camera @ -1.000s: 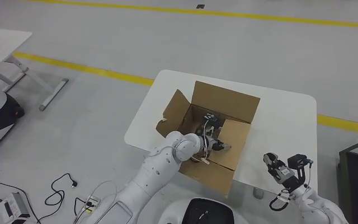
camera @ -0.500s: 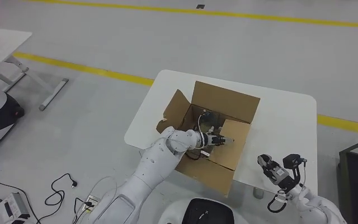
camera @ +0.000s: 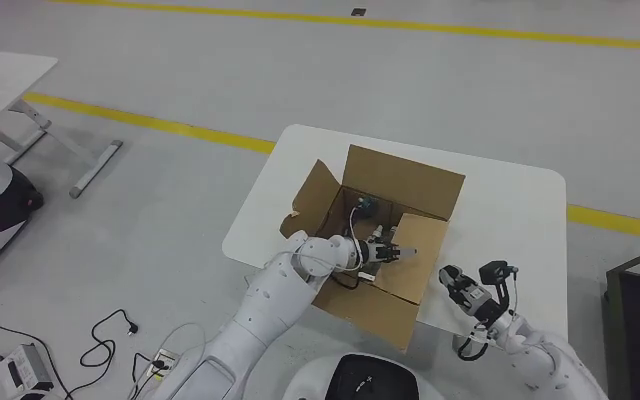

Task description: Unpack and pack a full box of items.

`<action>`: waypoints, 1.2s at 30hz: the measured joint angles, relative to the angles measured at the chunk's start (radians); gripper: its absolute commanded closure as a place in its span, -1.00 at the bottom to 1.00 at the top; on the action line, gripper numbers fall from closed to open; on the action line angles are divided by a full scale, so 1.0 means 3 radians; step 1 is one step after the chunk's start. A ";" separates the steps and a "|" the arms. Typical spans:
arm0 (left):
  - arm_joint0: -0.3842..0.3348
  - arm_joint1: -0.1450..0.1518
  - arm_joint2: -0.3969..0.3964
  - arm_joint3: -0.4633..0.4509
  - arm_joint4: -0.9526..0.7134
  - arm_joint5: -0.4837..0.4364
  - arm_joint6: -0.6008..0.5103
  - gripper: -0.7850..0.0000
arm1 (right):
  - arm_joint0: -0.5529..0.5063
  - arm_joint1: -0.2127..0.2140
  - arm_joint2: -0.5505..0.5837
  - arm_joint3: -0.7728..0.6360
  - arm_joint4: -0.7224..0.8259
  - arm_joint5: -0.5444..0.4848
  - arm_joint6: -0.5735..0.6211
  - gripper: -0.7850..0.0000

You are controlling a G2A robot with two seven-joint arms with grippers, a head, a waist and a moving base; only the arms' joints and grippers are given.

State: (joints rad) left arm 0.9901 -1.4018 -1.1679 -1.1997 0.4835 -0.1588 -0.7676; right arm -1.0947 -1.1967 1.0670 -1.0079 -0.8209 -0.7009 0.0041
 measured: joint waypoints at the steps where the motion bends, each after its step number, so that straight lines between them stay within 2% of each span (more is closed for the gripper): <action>1: 0.0002 0.0002 0.0002 0.0005 0.0001 0.0000 0.0007 -1.00 | 0.0034 -0.0014 -0.0033 0.0042 -0.0012 0.0016 -0.0012 1.00; 10: -0.0001 0.0005 0.0074 0.0010 -0.0161 -0.0068 -0.0059 -1.00 | 0.0287 -0.0142 -0.0299 0.0321 -0.0099 0.0055 -0.0125 1.00; 21: 0.0050 0.0017 0.0103 -0.0283 -0.0459 -0.0046 -0.0149 -1.00 | 0.0455 -0.0205 -0.0353 0.0451 -0.0181 0.0095 -0.0276 1.00; 30: 0.0027 0.0029 0.0140 -0.0583 -0.0540 0.0013 -0.0152 -1.00 | 0.0250 -0.0111 -0.0102 0.0315 -0.0291 0.0123 -0.0445 1.00; 36: -0.0129 -0.0008 0.0349 -0.0654 -0.0470 0.0057 -0.0059 -1.00 | -0.0122 0.0021 0.0227 0.0018 -0.0407 0.0183 -0.0512 1.00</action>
State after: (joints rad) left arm 0.9514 -1.4041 -1.0632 -1.3959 0.3425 -0.1418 -0.7853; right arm -1.1313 -1.1903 1.1350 -1.0025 -0.9430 -0.6461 -0.1496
